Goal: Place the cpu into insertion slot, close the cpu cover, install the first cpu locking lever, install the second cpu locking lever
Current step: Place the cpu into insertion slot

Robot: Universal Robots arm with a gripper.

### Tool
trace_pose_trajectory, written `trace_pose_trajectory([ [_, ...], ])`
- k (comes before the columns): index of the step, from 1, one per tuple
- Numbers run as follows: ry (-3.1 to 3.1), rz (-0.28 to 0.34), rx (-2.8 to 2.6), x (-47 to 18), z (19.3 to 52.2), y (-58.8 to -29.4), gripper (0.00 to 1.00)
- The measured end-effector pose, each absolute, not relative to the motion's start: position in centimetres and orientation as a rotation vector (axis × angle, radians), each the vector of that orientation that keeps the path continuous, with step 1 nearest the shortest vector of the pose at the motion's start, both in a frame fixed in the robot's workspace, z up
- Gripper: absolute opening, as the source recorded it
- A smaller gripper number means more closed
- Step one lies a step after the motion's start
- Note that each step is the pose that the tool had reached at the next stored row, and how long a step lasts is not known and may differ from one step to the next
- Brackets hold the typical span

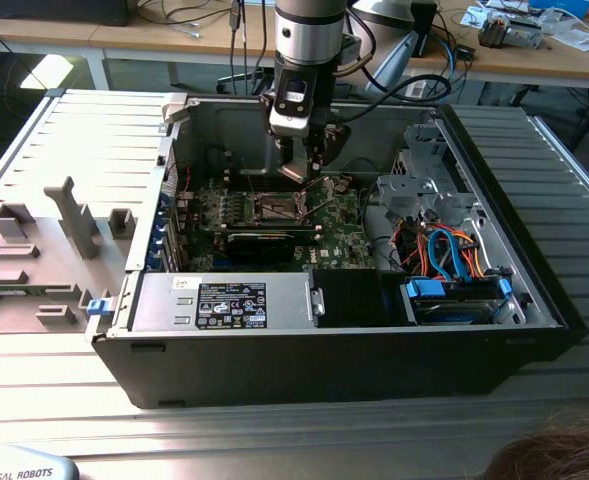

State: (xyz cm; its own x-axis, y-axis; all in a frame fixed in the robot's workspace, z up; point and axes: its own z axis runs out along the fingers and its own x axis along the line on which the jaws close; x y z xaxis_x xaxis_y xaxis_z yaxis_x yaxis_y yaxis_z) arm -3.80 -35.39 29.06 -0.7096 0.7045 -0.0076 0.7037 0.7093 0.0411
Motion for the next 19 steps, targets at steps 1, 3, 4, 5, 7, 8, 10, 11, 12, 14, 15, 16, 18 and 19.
trace_pose_trajectory([
  [1,2.882,0.055,1.191,-3.8,29.06,-35.39,0.54],
  [3,2.88,0.055,1.195,-3.8,29.06,-35.39,0.54],
  [4,2.879,0.055,1.199,-3.8,29.06,-35.39,0.54],
  [5,2.878,0.055,1.201,-3.8,29.06,-35.39,0.54],
  [7,2.876,0.054,1.204,-3.8,29.06,-35.39,0.54],
  [8,2.875,0.054,1.206,-3.8,29.06,-35.39,0.54],
  [10,2.874,0.054,1.21,-3.8,29.06,-35.39,0.54],
  [11,2.873,0.054,1.213,-3.8,29.06,-35.39,0.54],
  [12,2.872,0.054,1.215,-3.8,29.06,-35.39,0.54],
  [14,2.869,0.054,1.221,-3.8,29.06,-35.39,0.54],
  [15,2.868,0.054,1.224,-3.8,29.06,-35.39,0.54],
  [16,2.867,0.054,1.226,-3.8,29.06,-35.39,0.54],
  [18,2.865,0.054,1.23,-3.8,29.06,-35.39,0.54],
  [19,2.864,0.054,1.231,-3.8,29.06,-35.39,0.54],
])
